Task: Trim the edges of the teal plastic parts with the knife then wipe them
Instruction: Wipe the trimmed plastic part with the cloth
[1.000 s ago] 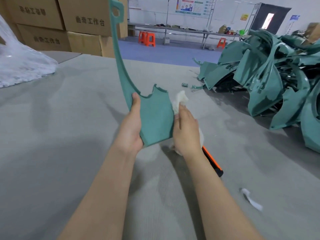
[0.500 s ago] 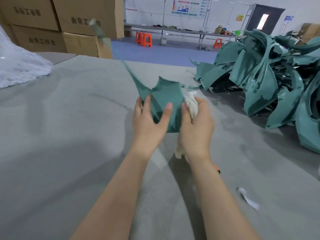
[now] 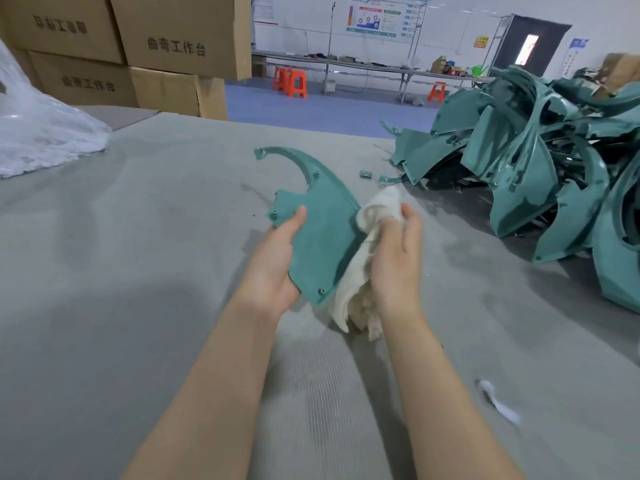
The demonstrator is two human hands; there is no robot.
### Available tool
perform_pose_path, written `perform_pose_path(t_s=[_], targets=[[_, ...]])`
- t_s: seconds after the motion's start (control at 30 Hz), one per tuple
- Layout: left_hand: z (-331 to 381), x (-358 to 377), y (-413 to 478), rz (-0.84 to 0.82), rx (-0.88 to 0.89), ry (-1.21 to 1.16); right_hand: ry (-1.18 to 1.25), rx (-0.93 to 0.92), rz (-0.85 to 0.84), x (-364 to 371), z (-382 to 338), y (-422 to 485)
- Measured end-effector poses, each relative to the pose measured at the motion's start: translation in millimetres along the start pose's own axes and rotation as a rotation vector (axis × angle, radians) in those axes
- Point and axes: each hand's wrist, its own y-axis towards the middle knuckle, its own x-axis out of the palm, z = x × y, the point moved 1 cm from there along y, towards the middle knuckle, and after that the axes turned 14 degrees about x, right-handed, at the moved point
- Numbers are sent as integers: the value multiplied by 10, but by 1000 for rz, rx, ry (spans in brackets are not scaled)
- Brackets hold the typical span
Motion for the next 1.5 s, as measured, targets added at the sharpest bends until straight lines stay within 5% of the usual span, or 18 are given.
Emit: perform_pose_path(t_s=[0.13,0.27,0.37,0.53,0.67,0.93,1.23,1.5], targets=[[-25,57,-12,-33,-6,22,-125,-236,58,-46,-39,-97],[-37,38,-9,-120,2,-73,-582,-482,-325,320,65,-371],[-40,58,-55,-184,-27,-115,-750,-471,-304,367,118,-299],[-133,210,-108,-307,-128,-61,-666,-224,-92,150,93,20],[-114,231,-91,-221,-116,-50,-632,-116,-142,150,132,-38],[-3,-90,-85,-48,35,-229,-789,-391,-433,536,199,-616],[-23,65,-29,-184,-90,-73,-729,-161,-152,286,211,-54],[59,-38,17,-53,-51,14,-407,-91,51,12,268,222]])
